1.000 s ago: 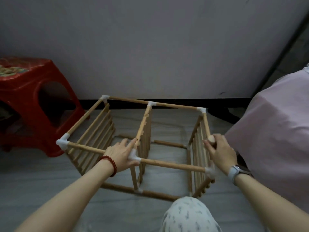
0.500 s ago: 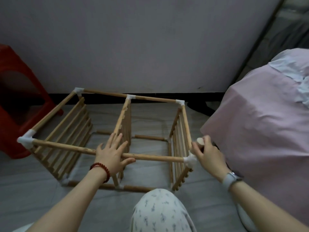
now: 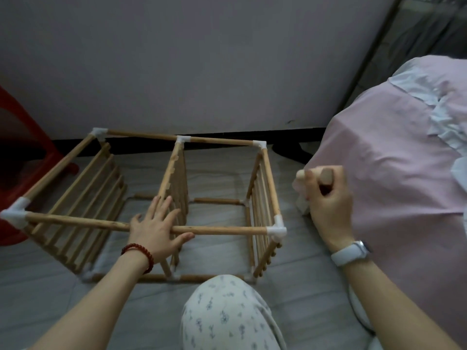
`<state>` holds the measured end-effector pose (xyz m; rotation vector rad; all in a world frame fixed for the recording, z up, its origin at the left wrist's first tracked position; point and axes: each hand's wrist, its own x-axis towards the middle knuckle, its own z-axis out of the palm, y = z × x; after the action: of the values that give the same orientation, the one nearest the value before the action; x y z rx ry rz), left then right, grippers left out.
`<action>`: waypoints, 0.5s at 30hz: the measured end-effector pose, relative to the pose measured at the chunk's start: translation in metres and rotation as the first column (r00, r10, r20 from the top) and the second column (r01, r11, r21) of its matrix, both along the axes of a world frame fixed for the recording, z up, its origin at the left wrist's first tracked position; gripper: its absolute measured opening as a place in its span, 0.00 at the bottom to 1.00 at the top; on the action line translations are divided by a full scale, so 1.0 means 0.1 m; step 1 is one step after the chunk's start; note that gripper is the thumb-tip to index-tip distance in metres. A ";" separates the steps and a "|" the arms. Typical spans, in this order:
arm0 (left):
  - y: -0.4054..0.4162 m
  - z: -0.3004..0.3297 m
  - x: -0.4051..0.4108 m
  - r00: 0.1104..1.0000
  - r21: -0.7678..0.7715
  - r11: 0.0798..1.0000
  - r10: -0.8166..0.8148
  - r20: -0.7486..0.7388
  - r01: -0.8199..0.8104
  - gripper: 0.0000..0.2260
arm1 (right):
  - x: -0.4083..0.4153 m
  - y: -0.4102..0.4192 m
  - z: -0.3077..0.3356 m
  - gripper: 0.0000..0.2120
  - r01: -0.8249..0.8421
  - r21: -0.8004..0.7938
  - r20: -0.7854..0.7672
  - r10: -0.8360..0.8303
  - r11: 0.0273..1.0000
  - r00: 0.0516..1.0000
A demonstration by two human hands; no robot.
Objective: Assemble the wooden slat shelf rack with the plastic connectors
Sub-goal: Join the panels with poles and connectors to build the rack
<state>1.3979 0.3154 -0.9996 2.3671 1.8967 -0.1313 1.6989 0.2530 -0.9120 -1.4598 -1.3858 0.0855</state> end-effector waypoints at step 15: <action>0.03 0.00 0.00 1.000 -0.002 1.000 0.013 -0.009 -0.013 0.34 | -0.07 0.01 -0.25 0.11 0.004 -0.556 0.206 0.133 0.831 0.969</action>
<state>1.3981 0.3184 -0.9997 2.3567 1.9147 -0.1423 1.6915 0.2537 -0.9374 -1.9510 -1.6962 0.3985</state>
